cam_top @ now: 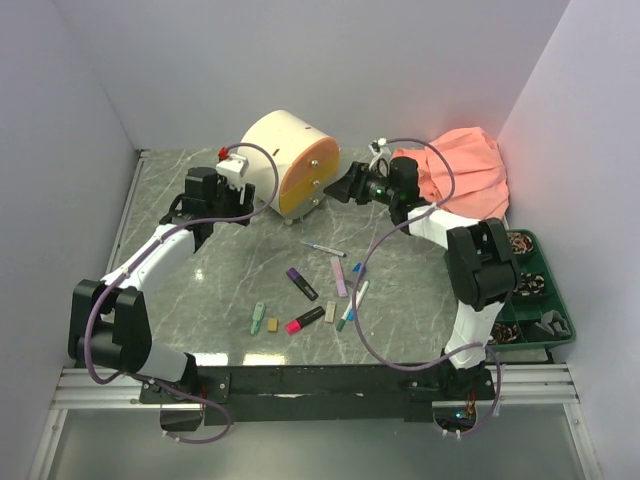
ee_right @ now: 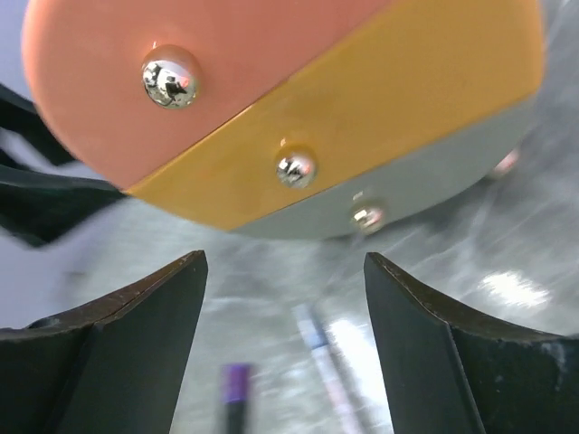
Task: Sort the stationery into containers
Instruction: Open the drawer in the storage box.
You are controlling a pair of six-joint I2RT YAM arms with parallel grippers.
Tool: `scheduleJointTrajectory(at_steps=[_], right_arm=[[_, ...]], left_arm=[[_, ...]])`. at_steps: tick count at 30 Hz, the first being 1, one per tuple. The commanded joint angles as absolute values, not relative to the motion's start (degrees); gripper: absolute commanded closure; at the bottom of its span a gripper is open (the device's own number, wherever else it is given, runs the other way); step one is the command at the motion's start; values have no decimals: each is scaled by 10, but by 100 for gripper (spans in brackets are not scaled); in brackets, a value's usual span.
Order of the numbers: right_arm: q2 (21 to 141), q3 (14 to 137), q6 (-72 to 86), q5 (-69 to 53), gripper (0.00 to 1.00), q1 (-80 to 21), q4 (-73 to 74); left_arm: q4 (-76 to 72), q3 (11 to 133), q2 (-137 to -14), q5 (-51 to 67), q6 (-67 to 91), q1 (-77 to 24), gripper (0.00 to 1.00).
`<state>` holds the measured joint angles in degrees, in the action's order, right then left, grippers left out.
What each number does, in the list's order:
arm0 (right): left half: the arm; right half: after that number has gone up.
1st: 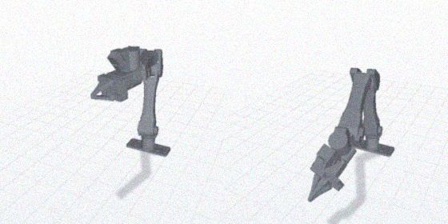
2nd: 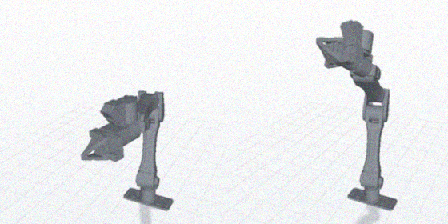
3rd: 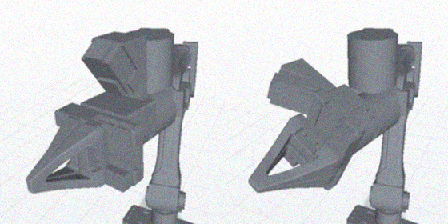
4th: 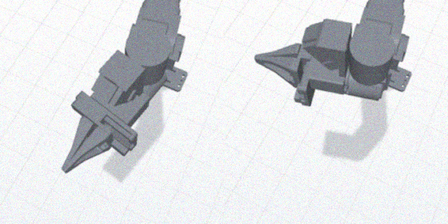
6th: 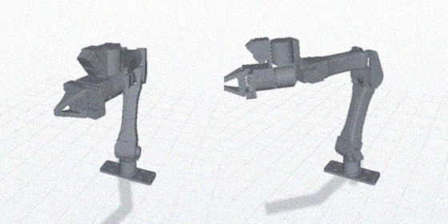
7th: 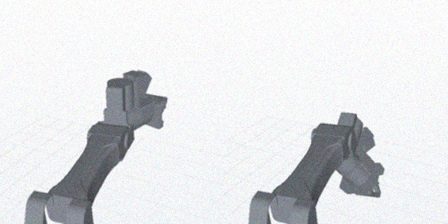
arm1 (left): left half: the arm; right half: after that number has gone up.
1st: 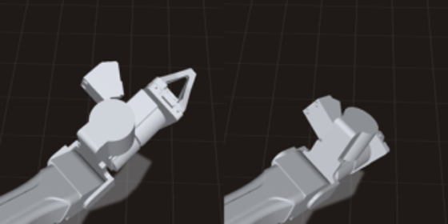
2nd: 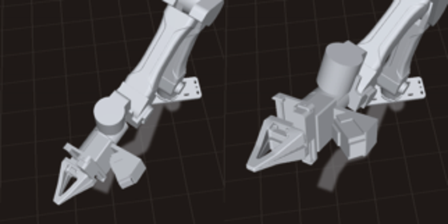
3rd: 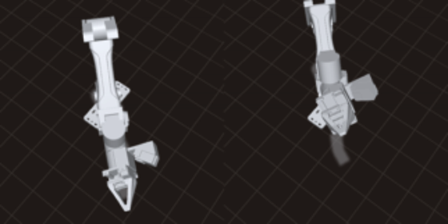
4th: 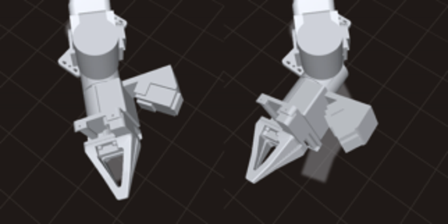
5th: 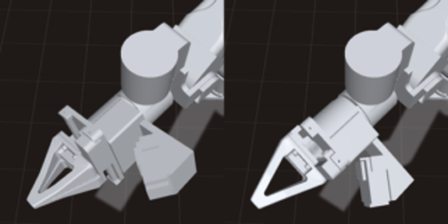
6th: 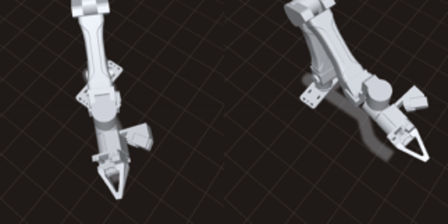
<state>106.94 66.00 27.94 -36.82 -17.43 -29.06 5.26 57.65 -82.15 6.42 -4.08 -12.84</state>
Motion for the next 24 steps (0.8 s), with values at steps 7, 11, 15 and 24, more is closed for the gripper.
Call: scheduleJointTrajectory(at_steps=[7, 11, 15, 24], right_arm=[[1190, 725, 604, -542, 22, -146, -377], [1244, 764, 646, -563, 25, -135, -368], [1280, 779, 653, -548, 27, -118, -352], [1316, 787, 681, -533, 39, -123, -398]], left_arm=[[83, 616, -847, 6, -4, -113, 2], [108, 647, -874, 2, 41, -91, 2], [133, 662, -885, -24, 58, -60, 2], [139, 670, -895, -35, 44, -58, 3]])
